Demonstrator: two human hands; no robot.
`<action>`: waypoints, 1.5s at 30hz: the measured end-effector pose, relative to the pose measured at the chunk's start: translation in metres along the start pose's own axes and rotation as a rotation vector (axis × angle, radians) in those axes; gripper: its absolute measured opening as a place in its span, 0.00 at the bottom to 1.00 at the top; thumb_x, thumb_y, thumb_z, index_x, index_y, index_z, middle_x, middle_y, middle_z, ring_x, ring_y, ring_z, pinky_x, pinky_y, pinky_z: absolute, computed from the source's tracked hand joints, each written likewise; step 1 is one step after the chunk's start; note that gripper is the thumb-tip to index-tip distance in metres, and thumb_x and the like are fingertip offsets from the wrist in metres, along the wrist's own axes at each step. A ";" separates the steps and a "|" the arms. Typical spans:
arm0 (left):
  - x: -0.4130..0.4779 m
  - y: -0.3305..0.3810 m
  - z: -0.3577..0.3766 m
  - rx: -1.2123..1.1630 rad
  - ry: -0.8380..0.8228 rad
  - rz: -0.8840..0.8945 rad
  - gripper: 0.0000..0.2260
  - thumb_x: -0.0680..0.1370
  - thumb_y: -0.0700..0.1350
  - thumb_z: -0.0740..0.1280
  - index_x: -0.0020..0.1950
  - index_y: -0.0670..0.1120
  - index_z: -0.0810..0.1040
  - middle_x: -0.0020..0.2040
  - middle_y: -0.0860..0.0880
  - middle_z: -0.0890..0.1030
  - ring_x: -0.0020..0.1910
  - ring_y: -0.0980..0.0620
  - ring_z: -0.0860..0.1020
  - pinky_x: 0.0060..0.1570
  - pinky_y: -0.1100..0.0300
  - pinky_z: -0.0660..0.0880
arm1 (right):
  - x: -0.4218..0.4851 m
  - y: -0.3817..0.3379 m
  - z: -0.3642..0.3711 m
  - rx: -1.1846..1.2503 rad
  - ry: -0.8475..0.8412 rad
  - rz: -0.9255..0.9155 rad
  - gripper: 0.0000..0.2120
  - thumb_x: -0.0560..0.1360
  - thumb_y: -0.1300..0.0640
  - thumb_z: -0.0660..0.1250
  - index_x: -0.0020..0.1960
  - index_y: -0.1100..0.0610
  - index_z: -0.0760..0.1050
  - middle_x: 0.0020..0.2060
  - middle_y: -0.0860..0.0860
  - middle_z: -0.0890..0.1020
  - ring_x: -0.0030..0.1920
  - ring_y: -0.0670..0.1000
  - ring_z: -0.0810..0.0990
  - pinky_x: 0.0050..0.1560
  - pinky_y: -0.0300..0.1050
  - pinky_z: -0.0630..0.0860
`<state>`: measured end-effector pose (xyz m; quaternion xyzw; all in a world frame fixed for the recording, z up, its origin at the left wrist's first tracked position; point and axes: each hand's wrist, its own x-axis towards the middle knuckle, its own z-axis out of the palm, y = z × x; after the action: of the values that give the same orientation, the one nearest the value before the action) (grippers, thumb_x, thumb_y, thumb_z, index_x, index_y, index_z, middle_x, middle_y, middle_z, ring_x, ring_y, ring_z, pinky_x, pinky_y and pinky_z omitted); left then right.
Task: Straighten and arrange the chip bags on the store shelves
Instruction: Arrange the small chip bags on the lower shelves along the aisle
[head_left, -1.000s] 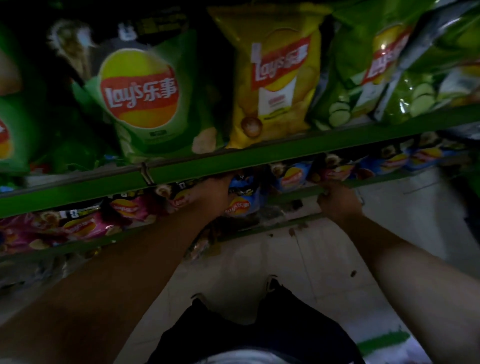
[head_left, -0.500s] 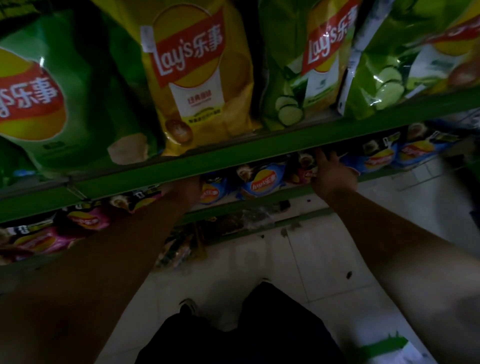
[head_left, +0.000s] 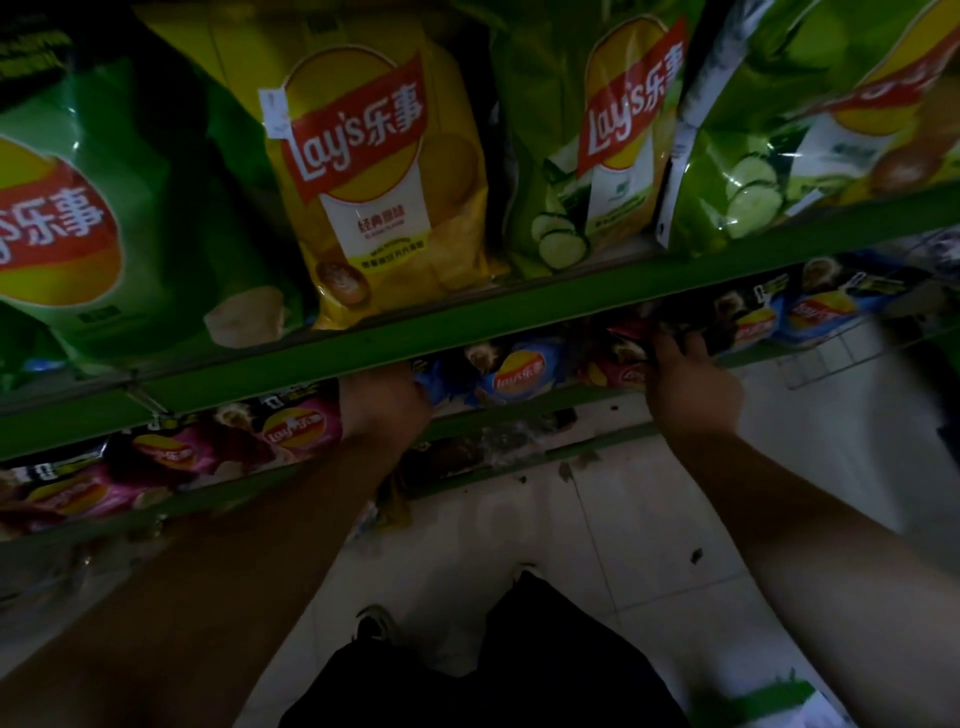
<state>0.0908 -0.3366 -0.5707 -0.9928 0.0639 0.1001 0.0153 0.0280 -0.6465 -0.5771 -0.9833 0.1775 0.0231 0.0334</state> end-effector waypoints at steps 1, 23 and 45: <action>-0.008 0.003 0.003 -0.073 0.073 0.070 0.19 0.74 0.47 0.64 0.59 0.36 0.77 0.58 0.32 0.78 0.58 0.31 0.75 0.60 0.38 0.70 | -0.001 0.000 0.000 0.017 0.006 0.030 0.22 0.77 0.58 0.62 0.71 0.55 0.66 0.63 0.64 0.70 0.43 0.68 0.78 0.36 0.51 0.68; -0.070 -0.022 -0.007 -0.960 -0.224 0.195 0.51 0.57 0.73 0.72 0.74 0.65 0.52 0.68 0.55 0.73 0.64 0.55 0.74 0.63 0.60 0.73 | -0.066 -0.142 -0.050 0.147 -0.349 -0.533 0.24 0.76 0.45 0.63 0.70 0.51 0.66 0.66 0.55 0.72 0.55 0.58 0.78 0.48 0.53 0.78; -0.315 -0.519 0.045 -0.941 0.194 -0.856 0.19 0.67 0.48 0.76 0.57 0.49 0.81 0.52 0.47 0.85 0.54 0.48 0.82 0.49 0.55 0.77 | -0.247 -0.646 -0.016 0.168 -0.403 -1.295 0.19 0.76 0.50 0.63 0.66 0.51 0.70 0.62 0.51 0.73 0.56 0.55 0.76 0.47 0.45 0.75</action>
<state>-0.1564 0.2189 -0.5421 -0.8355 -0.3876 0.0120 -0.3893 0.0238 0.0418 -0.5099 -0.8619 -0.4550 0.1670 0.1493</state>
